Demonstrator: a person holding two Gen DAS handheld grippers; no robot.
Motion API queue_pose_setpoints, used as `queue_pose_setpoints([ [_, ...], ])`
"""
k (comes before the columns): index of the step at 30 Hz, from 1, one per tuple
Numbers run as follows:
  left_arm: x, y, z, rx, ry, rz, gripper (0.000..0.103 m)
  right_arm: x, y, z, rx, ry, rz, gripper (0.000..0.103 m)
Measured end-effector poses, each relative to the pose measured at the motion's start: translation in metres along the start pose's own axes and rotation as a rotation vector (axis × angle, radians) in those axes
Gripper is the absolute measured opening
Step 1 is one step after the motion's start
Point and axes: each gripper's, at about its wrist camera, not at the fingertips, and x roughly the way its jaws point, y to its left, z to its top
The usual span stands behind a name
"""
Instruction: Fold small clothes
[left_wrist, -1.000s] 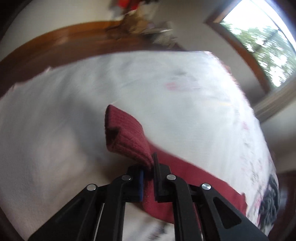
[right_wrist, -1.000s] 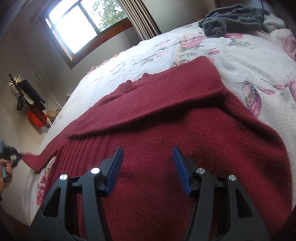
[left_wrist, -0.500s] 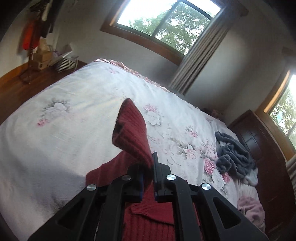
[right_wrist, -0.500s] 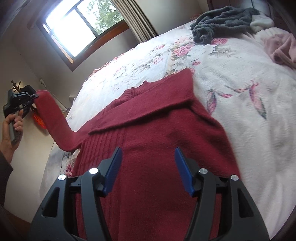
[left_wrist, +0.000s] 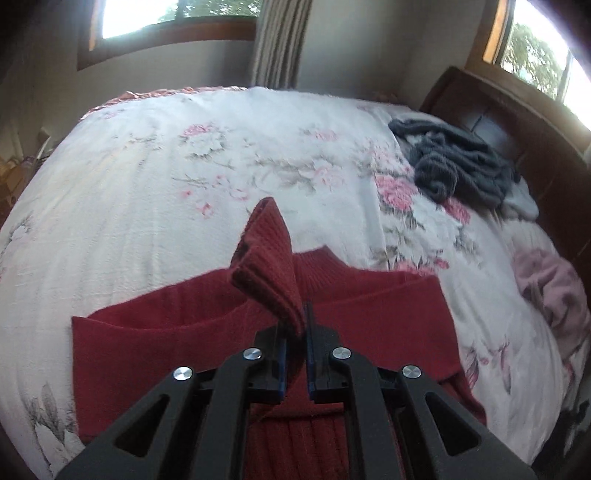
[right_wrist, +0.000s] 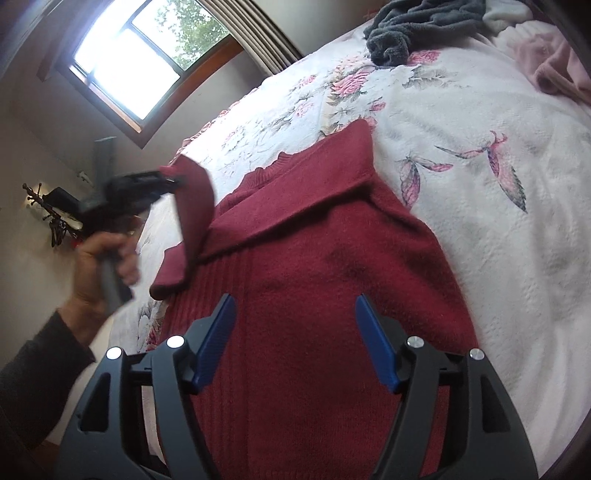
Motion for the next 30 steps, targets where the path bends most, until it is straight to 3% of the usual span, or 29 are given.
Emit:
queue_pose_setpoints([
  [3,0.035,-0.027,-0.024,0.077,0.079,-0.02,0.018,0.012,-0.009,0.017,0.036,0.039,0.045,0.075],
  [5,0.031,-0.033,-0.038,0.112,0.059,0.005,0.061,0.029,-0.018,0.037,0.09,0.083,0.09,0.077],
  [6,0.022,-0.031,-0.046,0.104,0.036,-0.002,0.069,0.04,-0.023,0.048,0.124,0.104,0.124,0.077],
  [9,-0.007,-0.01,-0.068,0.015,0.055,-0.059,0.071,0.074,-0.026,0.083,0.187,0.17,0.222,0.077],
  [11,-0.029,0.007,-0.089,-0.053,0.058,-0.098,0.073,0.11,-0.025,0.108,0.232,0.253,0.299,0.066],
  [14,-0.059,0.027,-0.134,-0.142,0.077,-0.123,0.075,0.168,-0.02,0.14,0.263,0.347,0.317,0.058],
  [16,-0.075,0.038,-0.168,-0.204,0.105,-0.141,0.075,0.203,-0.017,0.15,0.283,0.432,0.302,0.058],
  [19,-0.091,0.052,-0.207,-0.295,0.135,-0.152,0.075,0.248,-0.011,0.152,0.29,0.546,0.208,0.058],
  [23,-0.097,0.074,-0.251,-0.474,0.188,-0.221,0.076,0.264,0.005,0.156,0.252,0.571,0.167,0.058],
  [26,-0.095,0.088,-0.272,-0.547,0.217,-0.222,0.076,0.268,0.012,0.157,0.257,0.577,0.156,0.039],
  [28,-0.095,0.096,-0.28,-0.587,0.22,-0.24,0.076,0.271,0.016,0.161,0.236,0.572,0.133,0.007],
  [30,-0.095,0.101,-0.283,-0.595,0.221,-0.25,0.076,0.263,0.029,0.169,0.195,0.54,0.121,0.007],
])
